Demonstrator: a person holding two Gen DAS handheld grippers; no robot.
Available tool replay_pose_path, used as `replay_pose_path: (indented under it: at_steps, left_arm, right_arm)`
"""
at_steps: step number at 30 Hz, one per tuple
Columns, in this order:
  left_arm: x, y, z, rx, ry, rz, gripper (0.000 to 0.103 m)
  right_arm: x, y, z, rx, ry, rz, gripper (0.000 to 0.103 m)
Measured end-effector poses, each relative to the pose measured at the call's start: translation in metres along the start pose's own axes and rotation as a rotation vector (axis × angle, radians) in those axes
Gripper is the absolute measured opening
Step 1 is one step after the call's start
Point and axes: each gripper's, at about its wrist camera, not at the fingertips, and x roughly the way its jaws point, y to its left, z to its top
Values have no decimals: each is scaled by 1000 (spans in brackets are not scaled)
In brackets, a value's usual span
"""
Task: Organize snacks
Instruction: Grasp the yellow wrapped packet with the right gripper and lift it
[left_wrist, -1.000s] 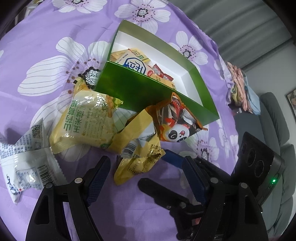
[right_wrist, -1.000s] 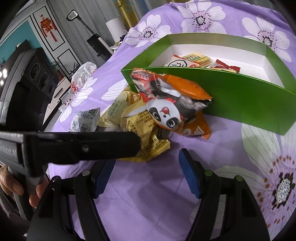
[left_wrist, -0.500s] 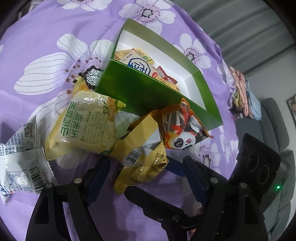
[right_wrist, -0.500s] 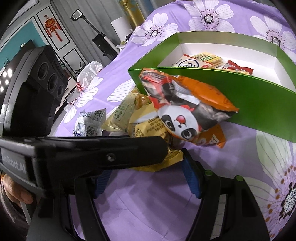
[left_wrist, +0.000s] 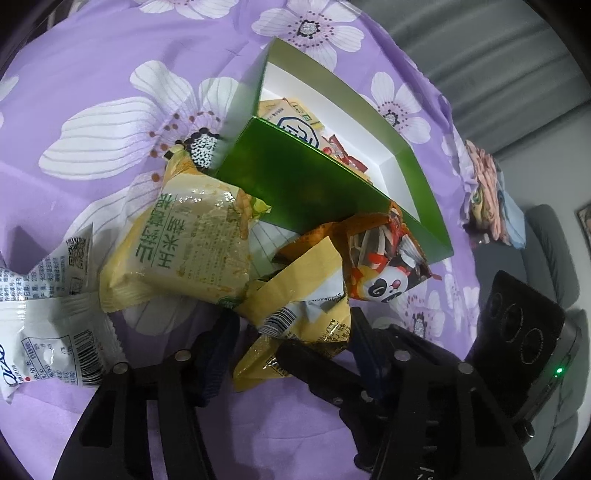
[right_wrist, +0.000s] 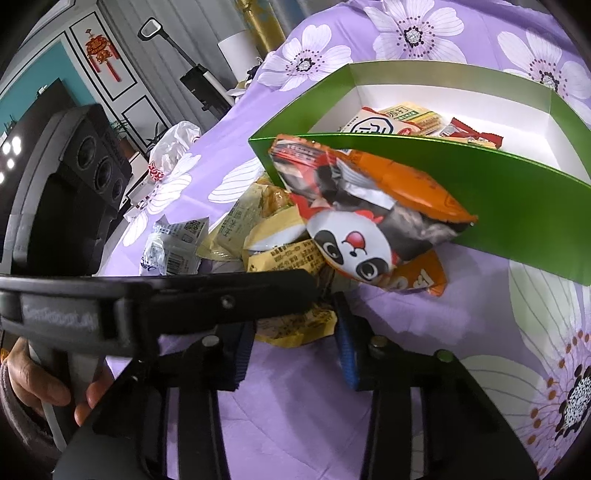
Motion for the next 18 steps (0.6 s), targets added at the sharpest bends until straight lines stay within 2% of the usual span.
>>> replay_pose_path:
  at_steps: [7, 18]
  left_arm:
    - [-4, -6, -4, 23, 0, -3, 55]
    - [-28, -39, -14, 107, -41, -25, 54]
  right_arm:
    - [-7, 9, -5, -20, -12, -6, 33]
    - [-46, 23, -10, -53, -90, -27, 32]
